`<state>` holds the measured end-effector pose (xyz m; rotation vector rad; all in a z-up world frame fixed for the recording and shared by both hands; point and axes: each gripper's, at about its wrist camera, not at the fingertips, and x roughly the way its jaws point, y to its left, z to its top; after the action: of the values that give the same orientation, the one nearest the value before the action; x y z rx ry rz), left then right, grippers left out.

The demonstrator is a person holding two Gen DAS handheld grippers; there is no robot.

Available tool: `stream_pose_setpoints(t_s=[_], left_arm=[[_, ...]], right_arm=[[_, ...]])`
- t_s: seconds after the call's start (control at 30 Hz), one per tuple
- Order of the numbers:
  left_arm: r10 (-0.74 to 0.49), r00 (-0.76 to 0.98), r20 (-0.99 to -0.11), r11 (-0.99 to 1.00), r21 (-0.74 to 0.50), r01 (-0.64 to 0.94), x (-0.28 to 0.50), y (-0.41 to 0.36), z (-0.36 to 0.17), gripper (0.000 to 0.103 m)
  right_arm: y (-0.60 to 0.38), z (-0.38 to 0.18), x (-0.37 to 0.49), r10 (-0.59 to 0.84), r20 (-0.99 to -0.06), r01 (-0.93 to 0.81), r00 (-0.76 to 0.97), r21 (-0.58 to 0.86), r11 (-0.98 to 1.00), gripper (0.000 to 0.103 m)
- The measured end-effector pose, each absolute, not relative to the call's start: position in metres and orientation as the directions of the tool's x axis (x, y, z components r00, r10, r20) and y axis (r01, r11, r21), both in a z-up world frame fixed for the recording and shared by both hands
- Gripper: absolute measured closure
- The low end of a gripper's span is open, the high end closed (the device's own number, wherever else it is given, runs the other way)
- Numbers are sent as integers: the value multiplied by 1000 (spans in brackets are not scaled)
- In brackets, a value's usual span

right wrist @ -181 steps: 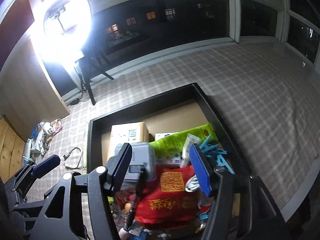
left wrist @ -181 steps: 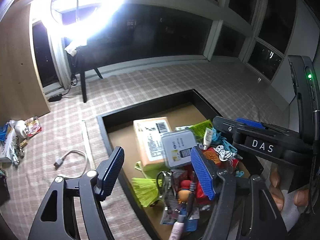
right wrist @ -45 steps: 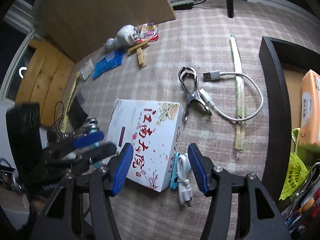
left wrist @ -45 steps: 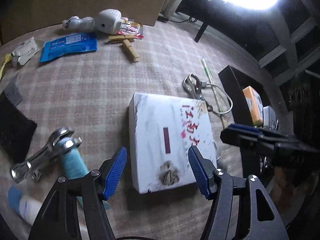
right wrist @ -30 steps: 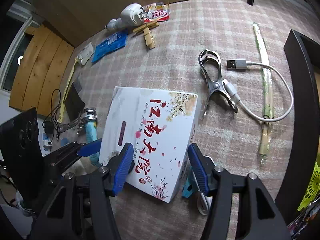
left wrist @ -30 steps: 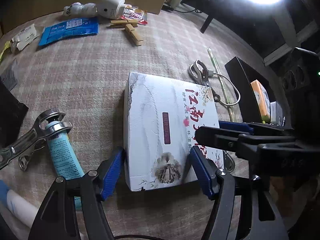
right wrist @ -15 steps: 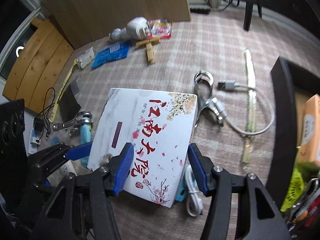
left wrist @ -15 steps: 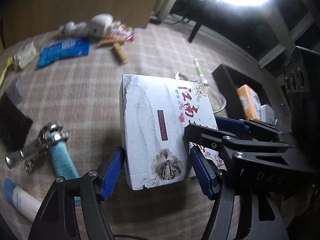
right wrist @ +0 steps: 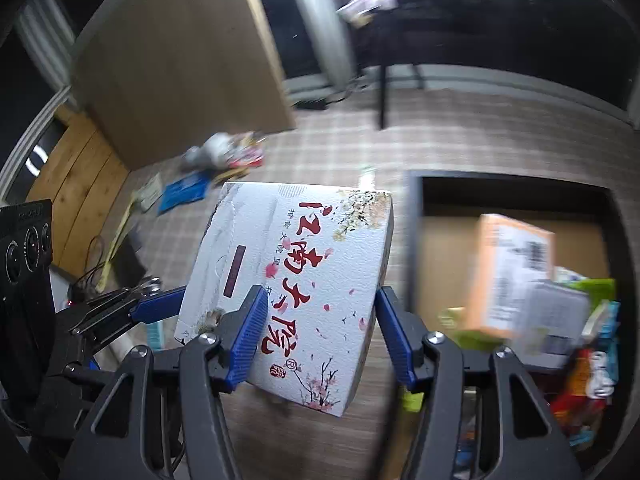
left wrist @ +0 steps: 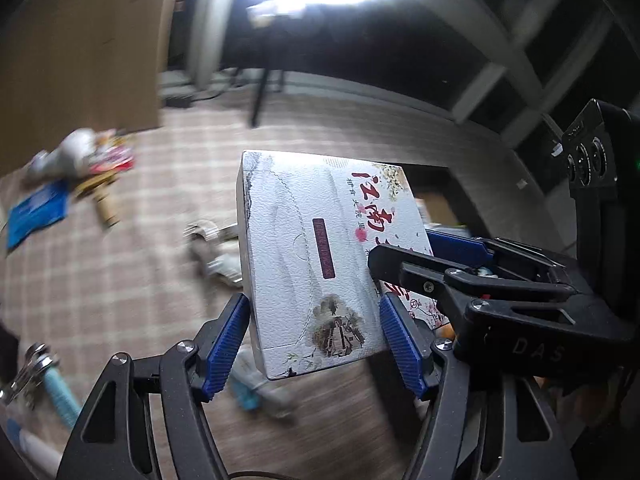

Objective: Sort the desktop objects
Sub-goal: 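Lift the white printed box with both tools and carry it over the black box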

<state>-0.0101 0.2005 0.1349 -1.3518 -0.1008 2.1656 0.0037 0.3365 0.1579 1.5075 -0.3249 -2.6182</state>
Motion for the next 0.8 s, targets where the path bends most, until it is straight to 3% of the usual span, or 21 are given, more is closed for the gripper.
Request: stream_pose_setpoints(t_s=[0.43,0.8], left_arm=[[562,-249,-789,-725,-325,-607,-7,348,151,39],[541,-256,-801,-676,-234,-698,-4,424,162,39]], right_arm=[[475,178,51,-49,-833,-210,-551,195,-958,48],[548,181,68,17,-824,-311,-566,194,-931,48]])
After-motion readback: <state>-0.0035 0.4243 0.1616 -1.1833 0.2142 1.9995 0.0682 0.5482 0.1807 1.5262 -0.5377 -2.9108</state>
